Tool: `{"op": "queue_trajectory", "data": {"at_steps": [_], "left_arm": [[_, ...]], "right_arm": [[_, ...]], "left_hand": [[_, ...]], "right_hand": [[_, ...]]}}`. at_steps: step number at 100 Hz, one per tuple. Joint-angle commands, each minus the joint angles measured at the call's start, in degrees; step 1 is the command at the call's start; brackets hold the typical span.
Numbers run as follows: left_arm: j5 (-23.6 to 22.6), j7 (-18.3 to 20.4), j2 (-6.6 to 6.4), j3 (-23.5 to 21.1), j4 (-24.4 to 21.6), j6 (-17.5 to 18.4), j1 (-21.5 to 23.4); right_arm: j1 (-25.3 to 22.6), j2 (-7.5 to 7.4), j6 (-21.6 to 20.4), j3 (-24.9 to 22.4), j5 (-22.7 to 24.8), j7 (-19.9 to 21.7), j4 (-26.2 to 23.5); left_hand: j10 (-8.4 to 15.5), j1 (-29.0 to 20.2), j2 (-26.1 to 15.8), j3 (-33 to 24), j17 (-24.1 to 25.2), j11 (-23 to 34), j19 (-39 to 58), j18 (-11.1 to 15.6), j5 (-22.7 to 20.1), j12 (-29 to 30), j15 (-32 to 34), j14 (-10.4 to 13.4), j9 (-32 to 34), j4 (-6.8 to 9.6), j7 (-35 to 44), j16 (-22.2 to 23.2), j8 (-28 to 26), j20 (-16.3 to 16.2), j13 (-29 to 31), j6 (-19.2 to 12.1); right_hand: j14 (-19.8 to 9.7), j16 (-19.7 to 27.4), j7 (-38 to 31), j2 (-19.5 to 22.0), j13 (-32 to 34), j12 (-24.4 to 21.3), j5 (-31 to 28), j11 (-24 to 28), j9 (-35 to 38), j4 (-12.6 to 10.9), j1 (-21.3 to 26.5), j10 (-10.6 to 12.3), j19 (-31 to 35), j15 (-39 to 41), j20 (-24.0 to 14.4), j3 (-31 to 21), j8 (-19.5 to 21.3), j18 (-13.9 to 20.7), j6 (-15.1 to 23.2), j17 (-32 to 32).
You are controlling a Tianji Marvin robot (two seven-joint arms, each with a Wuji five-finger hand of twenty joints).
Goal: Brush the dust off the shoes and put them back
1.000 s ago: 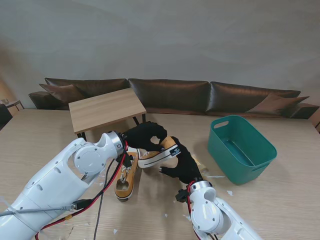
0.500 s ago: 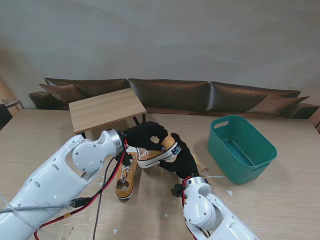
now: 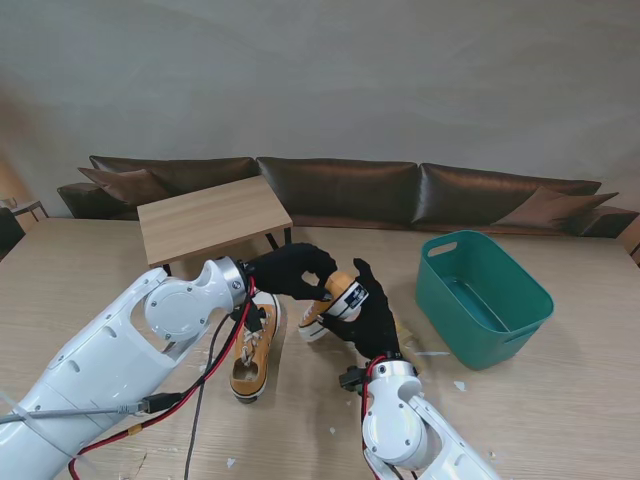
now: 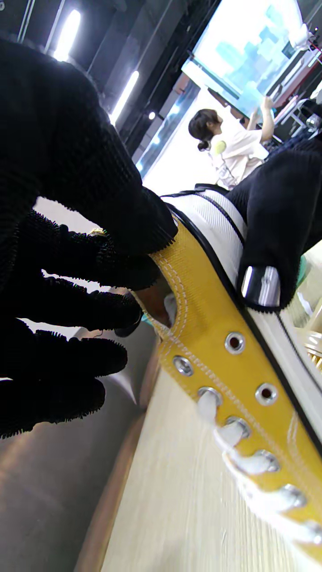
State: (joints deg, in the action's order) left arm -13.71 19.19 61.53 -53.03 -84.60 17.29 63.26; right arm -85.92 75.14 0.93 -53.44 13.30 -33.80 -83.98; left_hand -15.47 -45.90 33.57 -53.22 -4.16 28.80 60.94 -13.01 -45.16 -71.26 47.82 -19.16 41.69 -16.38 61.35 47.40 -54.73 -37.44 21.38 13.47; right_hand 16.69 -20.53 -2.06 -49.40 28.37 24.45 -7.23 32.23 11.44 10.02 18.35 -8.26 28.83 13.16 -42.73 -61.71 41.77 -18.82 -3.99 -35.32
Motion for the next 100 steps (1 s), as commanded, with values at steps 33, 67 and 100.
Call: {"op": "queue_trajectory", "data": {"at_steps": [33, 67, 100], "left_arm": [[0.68, -0.12, 1.04, 1.05, 2.47, 0.27, -1.54], [-0.02, -1.22, 1.24, 0.33, 1.7, -1.77, -0.19], [-0.23, -4.28, 1.69, -3.18, -0.66, -4.79, 4.28]], "right_arm": [[-0.7, 2.7, -2.69, 1.53, 1.45, -7.67, 0.16], [1.16, 5.2, -0.52, 3.61, 4.39, -16.25, 3.05], [2.41, 6.01, 1.71, 4.69, 7.86, -20.41, 3.96]], "left_hand": [[-0.44, -0.79, -2.24, -1.39, 0.79, -0.82, -0.19, 0.8, -1.15, -0.52, -1.23, -0.65, 0.99, -0.42, 4.6, -0.8, -2.73, 1.01, 1.26, -5.01], [-2.95, -3.13, 0.32, -1.75, 1.99, -4.76, -4.12, -0.91, -2.15, 11.56, -6.4, -2.73, 0.82, 1.4, -3.02, -2.66, 3.37, 0.87, 0.79, -5.06], [-7.16, -0.61, -10.2, 20.5, 6.61, -21.52, -19.9, -1.27, -1.43, 42.51, -26.7, -3.41, -2.91, 7.99, -39.39, -14.36, 21.19, 1.32, -4.27, -3.9]], "right_hand": [[-1.05, -6.22, -43.6, 9.48, 25.14, 3.65, -33.76, 5.16, 38.03, 0.65, 6.23, 3.98, 17.63, 16.14, 3.12, -1.34, -13.87, -4.19, 4.52, 10.01], [-2.15, -10.43, -59.31, 11.53, 43.51, 5.9, -45.91, 3.9, 58.12, 7.29, 14.25, -0.46, 39.1, 25.48, 12.86, -5.66, -24.34, -5.73, -0.75, 0.7], [-2.7, -16.84, -63.62, 11.91, 46.13, 12.49, -46.74, 10.74, 61.85, 8.15, 15.71, -3.95, 46.03, 44.25, 14.58, -9.04, -10.04, -5.51, -7.59, -7.62]]}}
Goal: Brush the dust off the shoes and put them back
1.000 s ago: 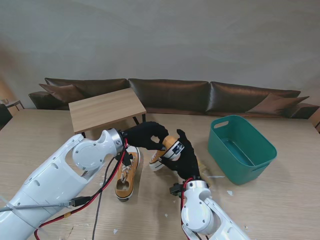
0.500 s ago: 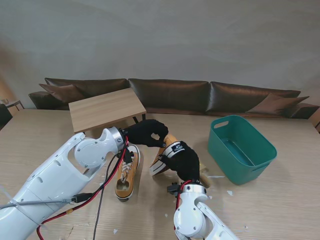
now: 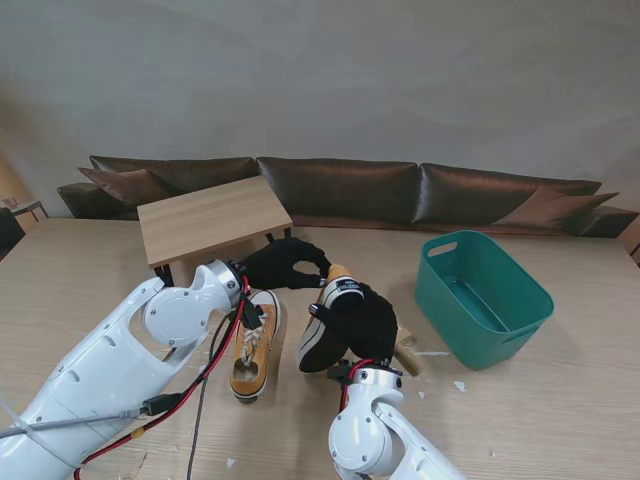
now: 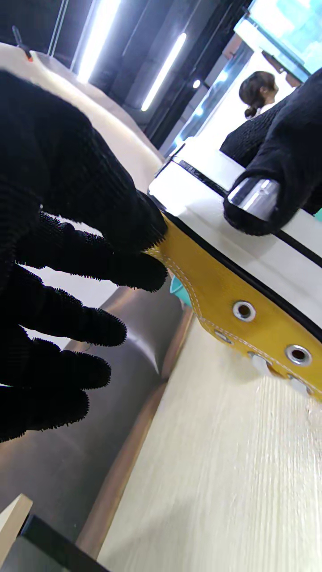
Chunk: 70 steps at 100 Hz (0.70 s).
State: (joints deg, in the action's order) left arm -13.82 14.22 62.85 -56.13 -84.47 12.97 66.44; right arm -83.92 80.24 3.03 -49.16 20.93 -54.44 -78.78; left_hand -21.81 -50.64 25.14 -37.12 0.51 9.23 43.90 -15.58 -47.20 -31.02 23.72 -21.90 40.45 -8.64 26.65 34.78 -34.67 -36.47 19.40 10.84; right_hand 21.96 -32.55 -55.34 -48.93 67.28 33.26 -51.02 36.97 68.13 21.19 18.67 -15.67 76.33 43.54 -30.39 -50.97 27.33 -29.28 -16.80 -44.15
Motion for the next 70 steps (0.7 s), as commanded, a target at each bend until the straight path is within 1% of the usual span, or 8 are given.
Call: {"op": "queue_trajectory", "data": {"at_steps": [1, 23, 35, 39, 41, 48, 53, 70], "left_arm": [[-0.16, 0.64, 0.37, -0.23, -0.91, -0.58, 1.26], [-2.45, -1.92, 0.37, -4.28, -3.64, -2.25, 5.72], [-5.52, -4.34, 0.3, -7.98, -6.57, -2.7, 9.56], [-6.65, -5.2, 0.28, -9.29, -7.65, -2.63, 10.91], [-7.24, -5.63, 0.27, -9.96, -8.25, -2.63, 11.63], [-9.31, -7.13, 0.26, -11.99, -9.98, -2.5, 13.88], [-10.61, -8.22, 0.3, -13.22, -11.02, -2.45, 15.39], [-13.38, -11.94, 0.66, -15.77, -12.62, -2.61, 19.54]], "right_arm": [[0.42, 0.93, -0.33, 0.42, 0.27, 0.19, -1.24], [0.17, 0.8, 1.72, 0.57, 0.03, 1.37, -2.27], [-0.32, 0.43, 3.83, 0.29, -0.54, 3.32, -3.83], [-0.46, 0.16, 5.08, 0.18, -0.64, 4.61, -4.53], [-0.53, 0.0, 5.73, 0.12, -0.7, 5.33, -4.88], [-0.63, -0.37, 8.06, 0.05, -0.87, 7.41, -5.89], [-0.61, -0.65, 10.1, 0.02, -1.02, 9.11, -6.6], [1.07, -0.5, 17.61, 1.0, -1.22, 12.85, -6.94]], "left_hand": [[-0.87, 4.37, -2.18, 4.63, 1.92, -2.03, -3.36, 1.31, 0.47, 2.7, -3.11, -0.71, -1.88, 0.47, -5.55, -1.92, 1.04, 0.3, -2.37, -1.06], [-1.66, 5.69, -6.47, 7.06, 2.74, -2.54, -6.02, 1.6, -0.12, 4.42, -5.2, -0.96, -2.94, 1.68, -9.01, -2.29, 1.43, -0.08, -3.04, 1.18], [-2.02, 5.66, -7.48, 8.23, 2.57, -2.94, -8.18, 1.56, -0.04, 5.75, -7.11, -1.01, -3.43, 2.92, -10.9, -2.72, 2.62, -0.87, -3.08, 1.97], [-1.72, 6.28, -7.58, 7.82, 2.5, -3.14, -8.87, 1.54, -0.05, 6.39, -8.11, -0.82, -3.53, 3.65, -12.02, -3.26, 3.9, -1.05, -2.95, 2.04], [-1.63, 6.39, -7.56, 7.79, 2.48, -3.29, -9.46, 1.45, 0.05, 6.87, -8.71, -0.73, -3.58, 3.64, -12.34, -3.66, 4.48, -1.04, -2.82, 2.08], [-1.58, 6.59, -7.57, 8.05, 2.35, -3.57, -10.43, 1.3, 0.21, 7.86, -9.9, -0.69, -3.96, 3.58, -12.68, -4.5, 5.43, -1.1, -2.53, 2.03], [-1.66, 6.64, -7.56, 8.22, 2.0, -3.68, -11.36, 1.08, 0.18, 8.51, -10.61, -0.77, -3.79, 3.56, -12.74, -4.91, 5.89, -0.92, -2.05, 2.06], [-1.92, 6.52, -7.74, 8.38, 1.42, -3.42, -12.61, 0.61, -0.41, 8.89, -10.95, -1.17, -3.26, 3.59, -12.36, -4.9, 6.22, -0.92, -1.28, 2.46]], "right_hand": [[-8.04, -4.91, -10.38, 11.47, 7.18, 3.82, -2.93, 6.12, 5.3, -3.01, 15.37, 3.38, -1.37, 14.37, 2.23, -19.85, 4.82, 4.83, 4.99, 0.99], [-8.37, -6.23, -10.43, 10.66, 7.31, 5.23, -3.86, 6.95, 6.78, -3.3, 15.69, 2.48, 0.05, 20.38, 1.56, -21.02, 8.09, 3.55, 3.27, -2.52], [-8.53, -6.67, -10.16, 10.41, 7.34, 5.54, -4.29, 6.84, 7.23, -3.47, 16.02, 2.03, 0.26, 21.94, 1.18, -21.23, 8.76, 2.96, 2.54, -3.78], [-8.38, -6.85, -10.01, 10.53, 7.26, 5.69, -4.37, 6.83, 7.25, -3.53, 16.04, 1.98, 0.27, 22.43, 1.03, -21.12, 9.04, 2.74, 2.43, -3.93], [-8.87, -6.87, -9.91, 10.61, 7.29, 5.77, -4.41, 6.8, 7.25, -3.56, 16.04, 2.05, 0.27, 22.57, 0.95, -21.01, 9.19, 2.86, 2.43, -3.96], [-8.42, -6.99, -9.55, 10.65, 7.26, 5.98, -4.43, 6.67, 7.31, -3.74, 16.38, 1.64, 0.37, 23.0, 0.63, -20.8, 9.59, 2.61, 2.06, -4.23], [-8.85, -6.97, -9.34, 11.04, 7.31, 6.11, -4.49, 6.58, 7.26, -3.84, 16.2, 1.94, 0.41, 23.08, 0.47, -20.48, 9.88, 2.98, 2.34, -4.41], [-8.87, -7.17, -8.77, 11.06, 7.28, 6.41, -4.84, 6.44, 7.47, -4.22, 16.48, 1.72, 0.51, 23.74, 0.11, -20.26, 10.5, 2.76, 2.01, -4.9]]}}
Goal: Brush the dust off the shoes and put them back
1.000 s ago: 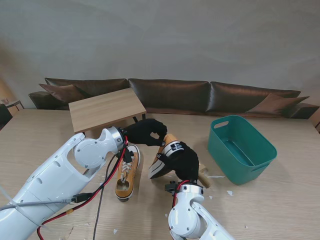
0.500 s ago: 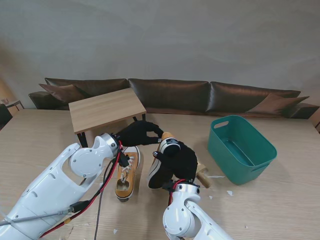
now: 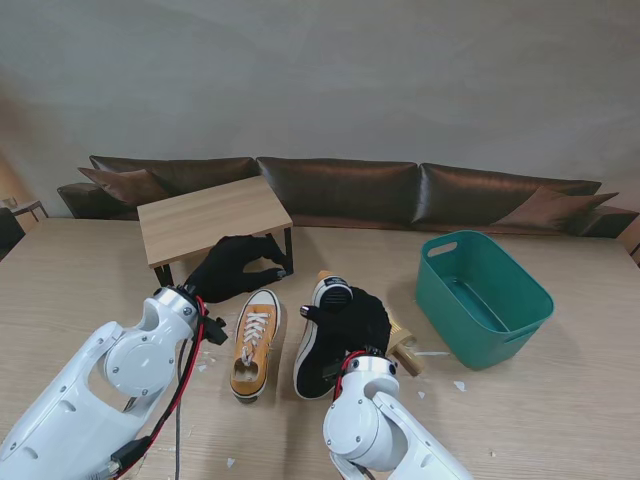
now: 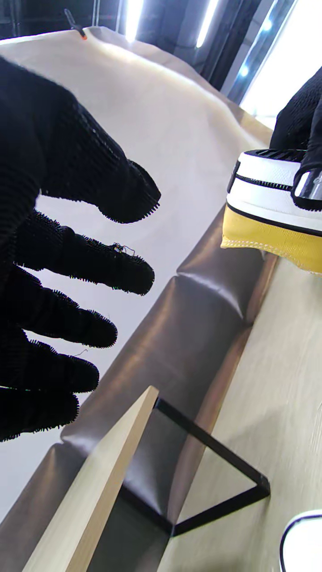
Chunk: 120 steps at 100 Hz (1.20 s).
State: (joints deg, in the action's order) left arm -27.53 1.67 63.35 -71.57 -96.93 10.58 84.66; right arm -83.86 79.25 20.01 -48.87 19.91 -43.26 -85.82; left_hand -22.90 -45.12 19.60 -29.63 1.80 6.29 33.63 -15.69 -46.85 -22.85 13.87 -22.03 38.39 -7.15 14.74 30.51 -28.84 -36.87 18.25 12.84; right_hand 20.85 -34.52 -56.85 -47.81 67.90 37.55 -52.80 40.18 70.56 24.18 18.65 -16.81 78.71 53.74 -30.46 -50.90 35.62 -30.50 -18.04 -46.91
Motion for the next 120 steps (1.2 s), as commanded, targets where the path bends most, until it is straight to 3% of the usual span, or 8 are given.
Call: {"op": "queue_trajectory", "data": {"at_steps": [1, 21, 38, 57, 73, 99, 120], "left_arm": [[0.27, 0.4, 0.2, -0.41, -0.18, -0.3, 1.51], [-0.71, -0.81, 0.34, -1.42, -0.66, -2.36, 4.54], [-1.48, -2.24, 0.53, -2.18, -1.05, -3.56, 6.71], [-1.96, -3.53, 0.74, -3.15, -1.86, -4.84, 8.92], [-3.43, -3.77, 0.64, -4.14, -3.27, -5.48, 10.73], [-4.06, -3.58, 0.55, -4.4, -4.24, -6.45, 11.88], [-3.68, -3.04, 0.5, -4.62, -4.48, -7.52, 12.59]], "right_arm": [[1.18, 0.54, 1.11, 0.81, -0.21, 1.86, 0.2], [5.11, 2.35, 7.22, 3.29, -1.39, 3.53, 4.12], [9.3, 4.36, 11.01, 5.69, -2.27, 4.45, 9.38], [12.78, 6.21, 13.33, 7.57, -3.16, 5.06, 15.01], [15.21, 7.56, 14.7, 8.81, -3.24, 5.16, 19.98], [18.86, 11.67, 15.53, 9.9, -6.99, 2.64, 29.05], [21.99, 13.58, 17.81, 11.17, -7.79, 4.15, 34.28]], "left_hand": [[-0.77, 0.99, -2.2, 0.9, 0.1, -0.45, -2.42, 0.69, -0.9, 0.71, -1.12, -1.0, -1.12, 2.1, -0.38, -0.62, 0.39, -0.52, -0.07, 0.5], [-1.23, 0.49, -2.76, 1.43, -0.74, -0.41, -5.64, 0.5, -1.24, 0.84, -2.03, -1.25, -1.13, 2.17, -0.17, -0.45, 0.65, -0.8, -0.07, 1.27], [-1.43, -0.28, -3.36, 2.75, -3.04, -0.3, -12.45, 0.12, -1.52, 0.63, -2.77, -1.42, -1.08, 2.42, 0.03, 0.1, 0.74, -3.58, -0.06, 1.75], [-1.79, -0.77, -3.8, 3.16, -4.42, -0.32, -18.31, 0.13, -1.57, 0.5, -3.34, -1.47, -1.33, 2.51, -0.03, 0.3, 0.75, -7.84, -0.37, 2.45], [-1.83, -0.8, -3.91, 3.5, -4.22, -0.24, -18.26, -0.01, -1.68, 0.45, -3.73, -1.46, -1.24, 2.51, -0.04, 0.31, 0.76, -8.73, -0.08, 2.35], [-1.93, -0.93, -4.26, 3.85, -4.24, -0.25, -18.57, 0.05, -1.68, 0.39, -4.46, -1.49, -1.24, 2.56, -0.06, 0.5, 0.75, -9.41, 0.19, 2.48], [-2.04, -1.21, -4.59, 4.27, -3.93, -0.21, -18.83, 0.2, -1.64, 0.31, -5.03, -1.56, -1.3, 2.62, -0.12, 0.71, 0.76, -9.84, 0.3, 2.73]], "right_hand": [[-7.78, -5.2, -7.24, 9.95, 6.66, 2.13, -3.06, 3.22, 5.05, -7.2, 16.46, 2.86, -1.87, 13.54, 0.17, -20.29, 2.22, 3.97, 3.25, -2.15], [-7.25, -4.67, -6.55, 10.08, 6.46, 2.1, -3.13, 2.59, 4.78, -7.44, 16.34, 2.85, -2.48, 12.51, 0.19, -19.99, 2.18, 4.2, 3.61, -1.29], [-6.26, -3.69, -6.01, 10.55, 6.37, 1.9, -2.54, 1.91, 3.99, -7.57, 16.08, 3.02, -2.85, 10.41, 0.05, -19.38, 1.7, 4.98, 4.38, 0.7], [-5.18, -2.26, -5.56, 11.61, 6.23, 1.78, -1.35, 1.88, 1.93, -7.73, 15.84, 2.96, -2.84, 7.06, -0.33, -18.1, 0.35, 5.97, 5.76, 3.9], [-5.07, -1.45, -5.26, 12.24, 6.15, 1.57, -0.65, 2.07, 0.16, -7.92, 15.46, 2.88, -2.84, 4.85, -0.45, -17.43, -1.12, 6.47, 6.52, 5.77], [-4.52, -1.28, -5.52, 12.28, 6.07, 1.38, -0.36, 2.67, -0.8, -7.93, 15.24, 2.71, -2.37, 3.94, -0.65, -17.55, -2.53, 6.44, 6.4, 6.98], [-4.52, -0.03, -0.91, 12.48, 5.92, 1.02, 3.39, 3.13, -5.11, -8.8, 11.05, 2.73, -2.3, 0.21, -0.91, -16.98, -6.08, 7.1, 6.56, 9.76]]}}
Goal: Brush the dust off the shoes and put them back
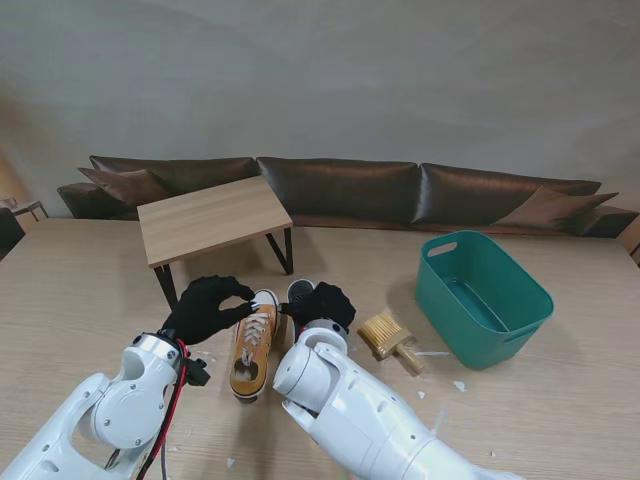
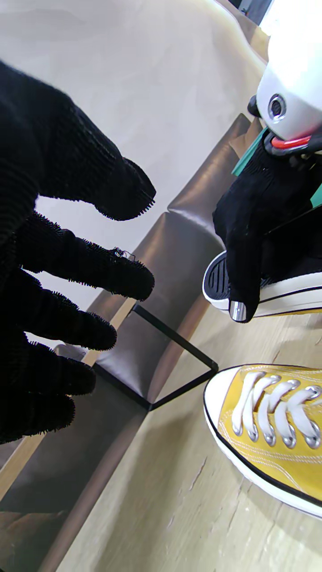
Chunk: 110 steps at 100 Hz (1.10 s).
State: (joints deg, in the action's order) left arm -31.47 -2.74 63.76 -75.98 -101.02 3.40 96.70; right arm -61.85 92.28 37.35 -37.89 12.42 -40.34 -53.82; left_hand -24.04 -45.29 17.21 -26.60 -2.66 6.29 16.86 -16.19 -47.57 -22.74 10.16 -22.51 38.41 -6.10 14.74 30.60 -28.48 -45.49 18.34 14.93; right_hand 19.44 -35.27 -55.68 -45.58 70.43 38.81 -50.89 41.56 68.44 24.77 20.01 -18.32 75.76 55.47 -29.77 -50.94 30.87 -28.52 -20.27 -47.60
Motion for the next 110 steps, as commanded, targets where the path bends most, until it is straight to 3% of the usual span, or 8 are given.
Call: {"op": "queue_trajectory", "data": {"at_steps": [1, 9, 24, 29, 42, 72, 92, 110], "left_arm": [[0.27, 1.39, 0.09, -0.22, -0.42, -0.38, 0.58], [0.26, 1.52, 0.07, -0.22, -0.58, -0.7, 0.73], [0.58, 2.03, 0.02, -0.01, -0.68, -1.32, 0.7], [0.76, 2.06, 0.04, 0.1, -0.65, -1.45, 0.64], [0.93, 2.18, 0.04, 0.26, -0.63, -1.67, 0.57], [1.23, 2.59, 0.0, 0.4, -0.73, -2.29, 0.6], [1.52, 2.72, 0.03, 0.7, -0.82, -3.05, 0.55], [1.76, 2.91, 0.02, 0.83, -0.68, -3.16, 0.43]], "right_arm": [[0.09, 0.63, 0.63, 0.2, -0.37, 1.31, 2.45], [1.01, 1.02, 2.05, 0.43, -0.66, 2.47, 3.53], [2.31, 1.02, 4.68, 1.23, -0.01, 5.41, 4.34], [2.68, 0.91, 5.83, 1.54, 0.22, 6.77, 4.26], [4.13, 0.67, 9.0, 2.82, 1.17, 10.79, 4.68], [6.24, 2.32, 11.29, 4.39, 1.09, 12.99, 8.81], [6.53, 2.47, 11.96, 5.24, 1.61, 14.05, 9.29], [6.69, 1.5, 13.84, 6.0, 2.49, 16.84, 7.61]], "left_hand": [[-0.98, -1.09, -2.19, 1.27, 0.53, -0.21, -2.05, 0.69, -0.96, 0.19, -1.39, -1.15, -1.32, 1.58, -0.11, 0.62, 0.4, -1.25, 0.17, 0.76], [-0.98, -1.16, -2.27, 1.47, 0.54, -0.21, -2.08, 0.68, -1.02, 0.15, -1.62, -1.09, -1.33, 1.59, -0.09, 0.69, 0.39, -1.39, 0.27, 0.77], [-0.99, -1.42, -2.6, 1.93, 0.62, -0.16, -2.21, 0.83, -0.94, 0.03, -2.07, -1.17, -1.36, 1.64, -0.15, 0.86, 0.39, -1.62, 0.48, 0.93], [-1.04, -1.53, -2.6, 2.09, 0.61, -0.11, -2.2, 0.76, -1.01, -0.03, -2.17, -1.23, -1.27, 1.67, -0.12, 0.94, 0.38, -1.71, 0.63, 0.92], [-1.1, -1.65, -2.75, 2.42, 0.58, -0.07, -2.21, 0.76, -1.17, -0.13, -2.51, -1.22, -1.19, 1.72, -0.01, 1.09, 0.31, -1.89, 0.78, 0.98], [-1.08, -2.06, -3.0, 3.07, 0.69, -0.04, -2.34, 0.99, -1.49, -0.34, -2.76, -1.27, -1.15, 1.82, 0.23, 1.5, 0.09, -2.16, 0.86, 1.22], [-1.21, -2.27, -3.11, 3.36, 0.79, 0.06, -2.42, 1.09, -1.64, -0.49, -2.84, -1.32, -0.88, 1.89, 0.31, 1.67, -0.03, -2.31, 0.82, 1.46], [-1.25, -2.43, -3.21, 3.65, 0.83, 0.13, -2.45, 1.21, -1.62, -0.69, -2.89, -1.33, -0.82, 1.92, 0.3, 1.76, -0.08, -2.41, 0.76, 1.43]], "right_hand": [[-3.09, 0.77, -1.84, 10.26, 3.31, -0.27, 1.72, 1.78, -3.3, -9.46, 9.58, 4.19, 0.64, -1.74, -1.62, -16.97, -1.41, 5.17, 8.81, 10.65], [-2.55, 0.45, 1.44, 11.11, 2.32, -0.49, 3.59, 2.23, -5.24, -10.18, 8.22, 3.87, 0.7, -2.34, -1.95, -16.85, -2.5, 5.28, 7.97, 12.02], [-2.98, -0.8, 11.54, 14.62, -1.94, -1.29, 5.88, 3.34, -10.08, -16.04, 3.52, 3.83, 0.45, -2.07, -3.07, -16.53, -1.79, 6.29, 6.98, 15.37], [-2.98, -0.87, 14.68, 15.58, -2.98, -1.78, 6.31, 3.71, -11.42, -18.93, 2.19, 3.6, 0.74, -1.16, -4.05, -15.86, 1.95, 6.5, 6.4, 16.1], [-3.91, -1.75, 16.92, 15.68, -6.35, -1.48, 10.65, 4.26, -15.62, -19.37, -0.74, 4.25, 1.47, 0.6, -5.02, -14.58, 1.52, 7.91, 6.17, 18.24], [-4.58, -2.3, 18.84, 15.06, -12.38, -1.24, 18.82, 5.89, -23.11, -19.68, -3.16, 3.92, 1.65, 2.89, -6.63, -13.19, -1.89, 9.73, 3.81, 22.24], [-4.2, -1.82, 18.81, 14.55, -19.81, -3.25, 30.53, 6.16, -32.48, -19.84, -4.77, 4.0, -0.59, 2.73, -7.65, -9.75, -10.27, 11.3, 1.94, 27.11], [-3.89, -0.88, 18.54, 15.16, -26.81, -4.33, 38.09, 4.86, -39.71, -19.82, -6.26, 4.22, -4.56, -0.41, -6.64, -6.28, -13.4, 12.75, 0.46, 31.93]]}}
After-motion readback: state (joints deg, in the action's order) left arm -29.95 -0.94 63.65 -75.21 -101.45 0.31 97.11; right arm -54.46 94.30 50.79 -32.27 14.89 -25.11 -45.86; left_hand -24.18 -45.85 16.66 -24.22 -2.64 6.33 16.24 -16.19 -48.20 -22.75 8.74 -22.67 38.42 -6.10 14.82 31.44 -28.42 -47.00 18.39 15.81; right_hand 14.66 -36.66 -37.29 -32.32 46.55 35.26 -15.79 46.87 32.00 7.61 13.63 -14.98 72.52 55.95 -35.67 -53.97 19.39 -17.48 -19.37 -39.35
